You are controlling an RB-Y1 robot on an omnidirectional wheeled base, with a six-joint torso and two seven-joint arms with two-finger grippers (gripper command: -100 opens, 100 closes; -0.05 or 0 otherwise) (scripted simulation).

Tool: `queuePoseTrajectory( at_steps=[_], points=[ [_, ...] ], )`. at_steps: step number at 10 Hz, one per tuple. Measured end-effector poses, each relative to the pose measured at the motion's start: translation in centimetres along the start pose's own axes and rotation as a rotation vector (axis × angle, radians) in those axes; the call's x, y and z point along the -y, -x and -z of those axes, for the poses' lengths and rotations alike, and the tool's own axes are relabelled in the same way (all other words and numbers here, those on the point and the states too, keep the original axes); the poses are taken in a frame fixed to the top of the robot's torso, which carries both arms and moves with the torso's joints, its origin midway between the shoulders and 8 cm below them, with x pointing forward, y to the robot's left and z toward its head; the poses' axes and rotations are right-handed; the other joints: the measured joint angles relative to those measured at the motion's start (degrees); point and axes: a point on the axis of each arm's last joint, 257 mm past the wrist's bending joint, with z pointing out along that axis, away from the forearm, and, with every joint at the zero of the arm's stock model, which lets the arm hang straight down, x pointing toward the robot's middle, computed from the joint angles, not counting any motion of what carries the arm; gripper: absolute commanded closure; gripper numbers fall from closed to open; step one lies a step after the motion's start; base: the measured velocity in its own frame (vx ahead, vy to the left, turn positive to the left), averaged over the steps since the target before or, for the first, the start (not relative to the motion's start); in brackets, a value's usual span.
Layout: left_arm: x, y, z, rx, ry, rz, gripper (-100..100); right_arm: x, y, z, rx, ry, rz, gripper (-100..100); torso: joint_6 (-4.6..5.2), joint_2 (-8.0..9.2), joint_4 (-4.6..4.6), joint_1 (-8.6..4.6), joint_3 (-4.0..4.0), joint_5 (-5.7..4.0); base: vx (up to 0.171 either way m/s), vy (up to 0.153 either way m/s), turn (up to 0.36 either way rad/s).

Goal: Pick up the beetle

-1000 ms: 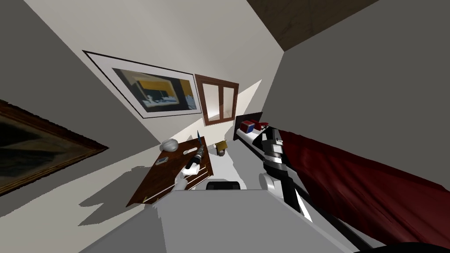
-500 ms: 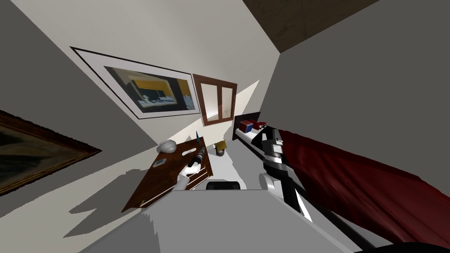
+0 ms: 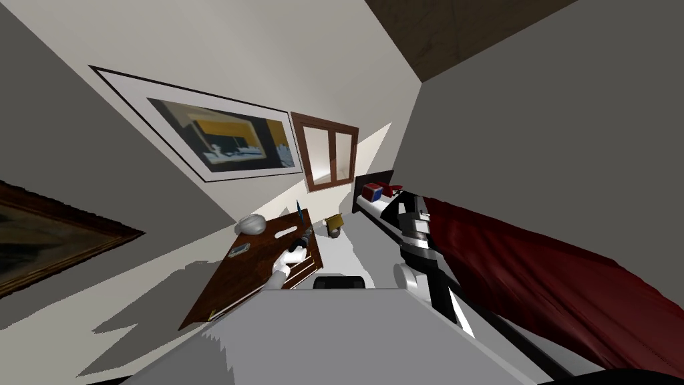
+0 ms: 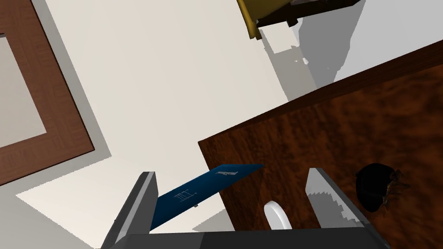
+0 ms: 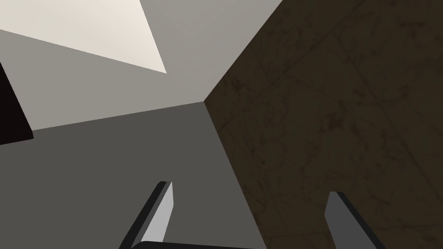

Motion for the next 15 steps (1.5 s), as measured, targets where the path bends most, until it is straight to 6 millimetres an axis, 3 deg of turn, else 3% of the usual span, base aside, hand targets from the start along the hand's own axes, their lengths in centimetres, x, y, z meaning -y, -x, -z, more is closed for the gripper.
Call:
queuePoseTrajectory(
  at_steps=[8,15],
  points=[
    [-6.3,-0.6,-1.1,-0.028,0.216,-0.058,-100,0.0,0.0,0.0,0.0,0.0,0.0,0,-0.03,-0.02,-0.01,0.01,-0.01,0.0,0.007,0.009,-0.052],
    [-11.3,0.7,-0.8,-0.036,0.412,-0.121,-100,0.0,0.0,0.0,0.0,0.0,0.0,0,-0.02,-0.03,-0.01,0.03,-0.02,0.0,0.01,0.012,-0.044]
  ],
)
